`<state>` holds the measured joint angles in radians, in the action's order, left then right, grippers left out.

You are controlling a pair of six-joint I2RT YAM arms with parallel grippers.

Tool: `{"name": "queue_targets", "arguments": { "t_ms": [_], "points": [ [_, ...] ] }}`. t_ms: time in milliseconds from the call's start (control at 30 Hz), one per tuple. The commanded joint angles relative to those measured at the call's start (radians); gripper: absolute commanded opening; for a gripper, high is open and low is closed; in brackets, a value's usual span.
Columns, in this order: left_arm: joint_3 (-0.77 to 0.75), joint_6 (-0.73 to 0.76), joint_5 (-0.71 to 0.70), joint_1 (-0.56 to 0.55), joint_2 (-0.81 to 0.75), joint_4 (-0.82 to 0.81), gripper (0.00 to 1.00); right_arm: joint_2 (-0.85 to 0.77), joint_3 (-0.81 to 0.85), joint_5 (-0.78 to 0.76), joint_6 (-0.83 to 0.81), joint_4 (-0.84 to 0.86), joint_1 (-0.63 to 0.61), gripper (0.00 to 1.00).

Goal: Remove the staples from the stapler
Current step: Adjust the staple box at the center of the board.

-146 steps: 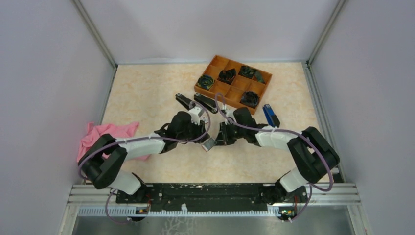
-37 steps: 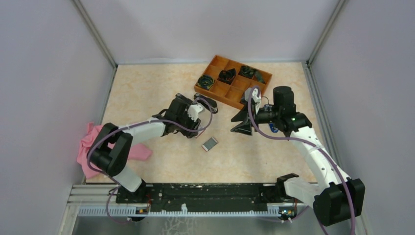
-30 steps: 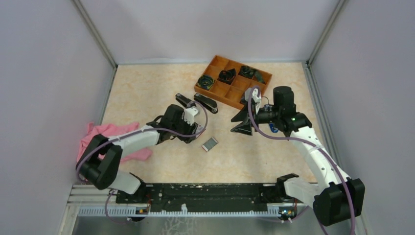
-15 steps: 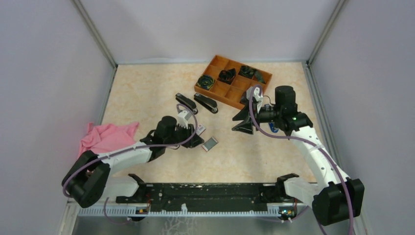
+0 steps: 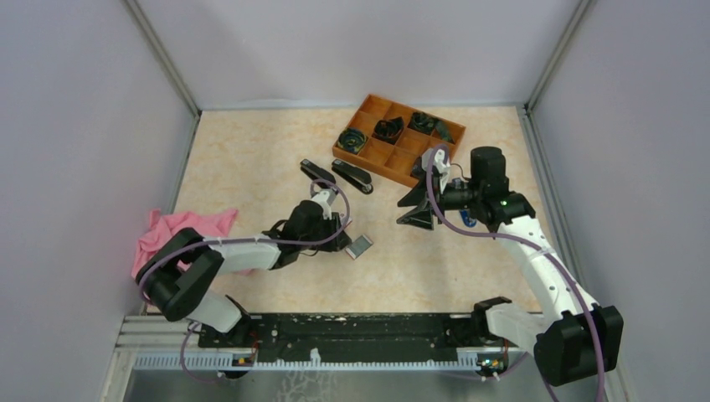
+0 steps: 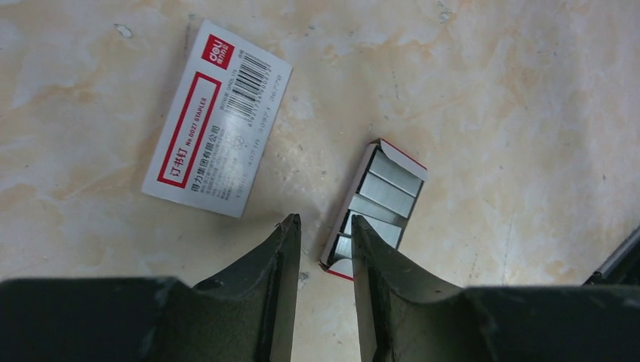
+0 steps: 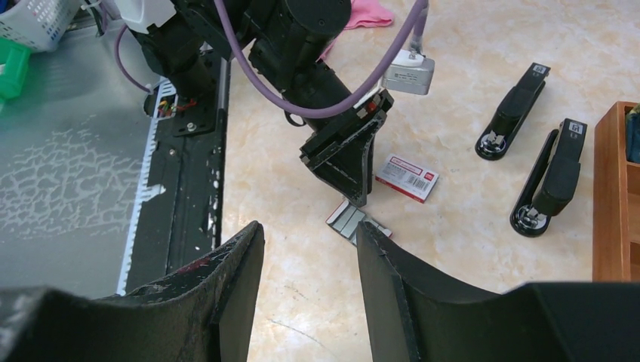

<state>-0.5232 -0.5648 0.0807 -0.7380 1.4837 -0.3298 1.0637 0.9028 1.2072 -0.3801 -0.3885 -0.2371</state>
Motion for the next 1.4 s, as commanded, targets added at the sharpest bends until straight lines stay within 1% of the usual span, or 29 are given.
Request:
{"name": "queue_targets", "arguments": {
  "t_ms": [0,200,400,500,633,667,733,800,833,900,1067,1200,1300,1367],
  "points": [
    [-0.034,0.01,-0.051,0.011,0.039,-0.02,0.37,-0.017,-0.002,0.037,0.003,0.041,0.012,0.49],
    [-0.042,0.033,-0.099,0.056,0.065,-0.017,0.39,-0.018,-0.002,0.041,0.004,0.042,0.012,0.49],
    [-0.098,0.091,-0.091,0.122,0.087,0.021,0.4,-0.021,-0.002,0.042,0.006,0.043,0.012,0.49],
    [-0.096,0.115,-0.073,0.126,0.043,0.034,0.4,-0.024,-0.002,0.042,0.006,0.042,0.015,0.49],
    [-0.08,0.196,0.002,0.127,-0.059,0.065,0.43,-0.024,-0.001,0.045,0.007,0.043,0.016,0.49],
    [-0.073,0.228,0.018,0.127,-0.085,0.061,0.46,-0.024,-0.001,0.046,0.007,0.042,0.017,0.49],
    [-0.065,0.305,0.025,0.127,-0.117,0.061,0.57,-0.024,-0.001,0.047,0.009,0.042,0.018,0.49],
    [-0.089,0.363,-0.005,0.132,-0.125,0.101,0.66,-0.027,-0.002,0.049,0.01,0.045,0.019,0.49],
    [-0.108,0.379,-0.018,0.139,-0.12,0.125,0.68,-0.029,-0.003,0.049,0.012,0.047,0.019,0.49],
    [-0.154,0.399,-0.023,0.159,-0.1,0.164,0.69,-0.03,-0.004,0.049,0.015,0.05,0.019,0.49],
    [-0.276,0.427,0.03,0.214,0.025,0.219,0.7,-0.032,-0.005,0.054,0.018,0.052,0.019,0.49],
    [-0.375,0.465,0.073,0.221,0.139,0.26,0.7,-0.034,-0.005,0.057,0.02,0.055,0.02,0.49],
    [-0.467,0.474,0.091,0.218,0.224,0.352,0.68,-0.033,-0.006,0.057,0.02,0.054,0.021,0.49],
    [-0.489,0.479,0.09,0.217,0.256,0.364,0.68,-0.031,-0.005,0.058,0.021,0.056,0.02,0.49]
  ]
}}
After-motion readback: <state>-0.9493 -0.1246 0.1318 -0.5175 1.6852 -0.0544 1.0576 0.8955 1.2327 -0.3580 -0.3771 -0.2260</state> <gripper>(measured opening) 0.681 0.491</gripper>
